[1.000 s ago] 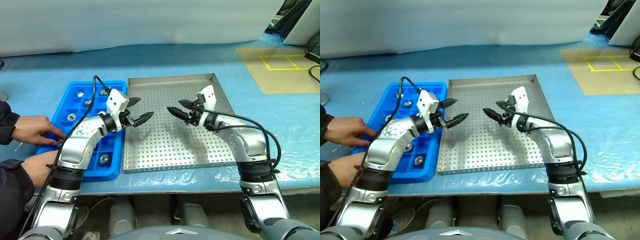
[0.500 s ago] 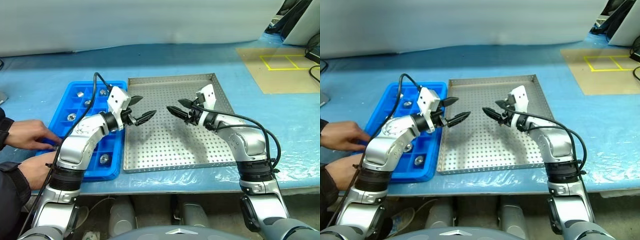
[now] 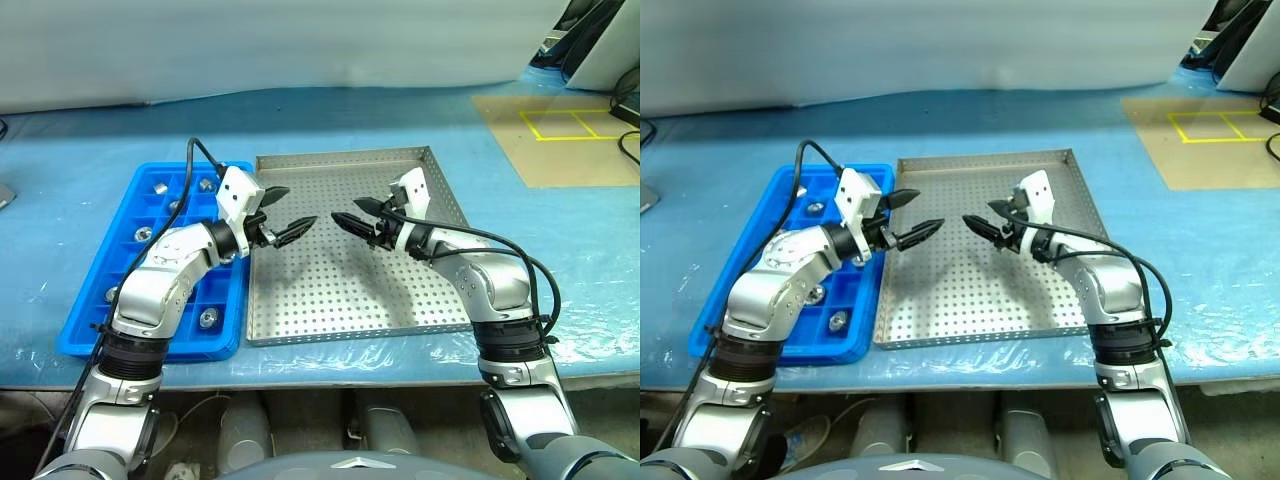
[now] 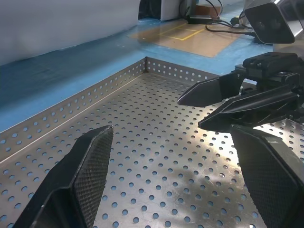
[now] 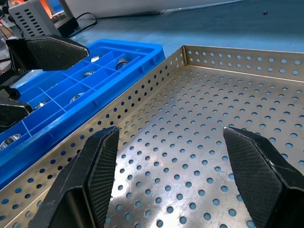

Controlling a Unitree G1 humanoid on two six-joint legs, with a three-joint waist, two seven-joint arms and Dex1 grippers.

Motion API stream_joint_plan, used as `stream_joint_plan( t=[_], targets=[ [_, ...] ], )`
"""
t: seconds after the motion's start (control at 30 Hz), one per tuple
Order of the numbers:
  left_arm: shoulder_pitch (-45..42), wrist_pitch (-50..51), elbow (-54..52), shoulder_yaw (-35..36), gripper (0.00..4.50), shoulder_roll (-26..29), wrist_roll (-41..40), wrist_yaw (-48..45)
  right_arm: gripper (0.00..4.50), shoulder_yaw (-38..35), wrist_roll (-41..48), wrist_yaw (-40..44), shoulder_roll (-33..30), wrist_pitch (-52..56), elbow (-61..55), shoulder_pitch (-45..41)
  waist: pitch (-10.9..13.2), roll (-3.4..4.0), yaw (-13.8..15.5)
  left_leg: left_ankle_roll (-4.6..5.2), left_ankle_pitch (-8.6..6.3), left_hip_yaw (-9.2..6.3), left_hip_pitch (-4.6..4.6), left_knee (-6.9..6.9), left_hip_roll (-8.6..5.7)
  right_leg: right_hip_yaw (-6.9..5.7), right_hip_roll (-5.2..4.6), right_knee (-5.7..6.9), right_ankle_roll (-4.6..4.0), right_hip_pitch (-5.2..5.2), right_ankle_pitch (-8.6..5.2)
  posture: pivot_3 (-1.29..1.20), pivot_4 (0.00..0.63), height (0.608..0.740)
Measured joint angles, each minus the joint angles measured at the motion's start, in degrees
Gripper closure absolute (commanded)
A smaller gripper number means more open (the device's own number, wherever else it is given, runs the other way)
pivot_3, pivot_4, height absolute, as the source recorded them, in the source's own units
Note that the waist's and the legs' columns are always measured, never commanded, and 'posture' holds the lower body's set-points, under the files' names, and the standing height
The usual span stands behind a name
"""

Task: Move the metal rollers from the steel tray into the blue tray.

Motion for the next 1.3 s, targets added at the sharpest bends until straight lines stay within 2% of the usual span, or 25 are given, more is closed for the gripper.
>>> stream_joint_plan(
  t=[0.17, 0.87, 1.3],
  targets=[
    [0.9, -3.3, 2.0, -0.9, 0.35, -2.2, 0.6, -0.4, 0.87, 0.0, 0.0, 0.1, -0.3, 0.1, 0.0, 0.0, 0.0, 0.00, 0.0, 0.00, 0.00, 0.00, -0.01, -0.01, 0.00, 0.00, 0.00, -0.03, 0.00, 0.00, 0.00, -0.06, 0.150, 0.740],
    [5.0, -16.3, 13.8, -0.2, 0.35, -1.6, 3.8, -4.2, 0.87, 1.0, 0.0, 1.0, 0.1, 0.1, 1.5, -1.1, 0.0, 0.00, 0.1, 0.01, 0.00, 0.00, -0.01, -0.02, 0.00, -0.01, -0.01, -0.04, 0.00, 0.00, 0.00, -0.01, 0.150, 0.740],
    [4.1, -11.8, 8.7, -0.1, 0.35, -1.0, 3.6, -1.9, 0.87, 1.6, -0.2, 1.5, 0.4, -0.4, 2.3, -1.9, 0.0, 0.00, 0.3, 0.00, 0.00, 0.00, -0.01, -0.02, 0.01, -0.01, -0.01, -0.03, 0.00, 0.00, 0.00, -0.01, 0.150, 0.740]
  ],
)
